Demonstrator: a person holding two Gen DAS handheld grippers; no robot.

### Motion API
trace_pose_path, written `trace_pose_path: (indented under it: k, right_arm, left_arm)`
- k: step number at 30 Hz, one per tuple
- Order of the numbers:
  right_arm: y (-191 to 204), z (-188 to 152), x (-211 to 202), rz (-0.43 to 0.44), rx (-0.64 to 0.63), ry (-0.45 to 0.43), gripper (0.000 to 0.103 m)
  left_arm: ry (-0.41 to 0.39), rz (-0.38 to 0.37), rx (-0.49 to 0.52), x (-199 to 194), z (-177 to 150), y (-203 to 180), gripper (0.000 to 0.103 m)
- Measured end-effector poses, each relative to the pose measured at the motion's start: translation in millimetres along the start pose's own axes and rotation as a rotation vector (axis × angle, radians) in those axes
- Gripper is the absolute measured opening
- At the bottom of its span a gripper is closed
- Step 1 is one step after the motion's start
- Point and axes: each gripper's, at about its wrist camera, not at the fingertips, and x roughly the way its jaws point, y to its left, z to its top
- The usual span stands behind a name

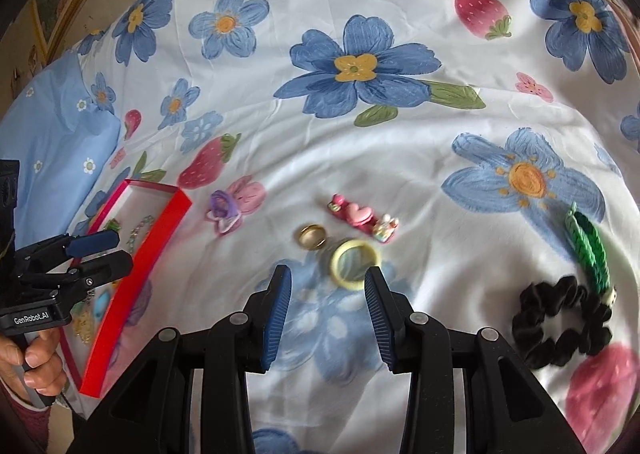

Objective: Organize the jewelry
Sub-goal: 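Grasp the purple hair tie with the left tool while the right tool grasps the pink bow clip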

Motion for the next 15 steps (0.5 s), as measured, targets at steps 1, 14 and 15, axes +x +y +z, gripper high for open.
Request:
trace_pose_path:
  k: [1,14,15]
  right_arm:
    - [-3,3,4,-0.004,-0.005,0.005,0.04]
    - [-9,32,52,-0.006,-0.13,0.07,0.041]
    - [-9,34,55,-0.011,-0.143,0.07,0.042]
  left_arm:
    - [0.006,0.008,0.005,6,4,-1,0.065]
    - [0.095,0.068,0.155,94,53,-18,0.066]
    - [0.106,0.076,0.167,102,55,-19,0.066]
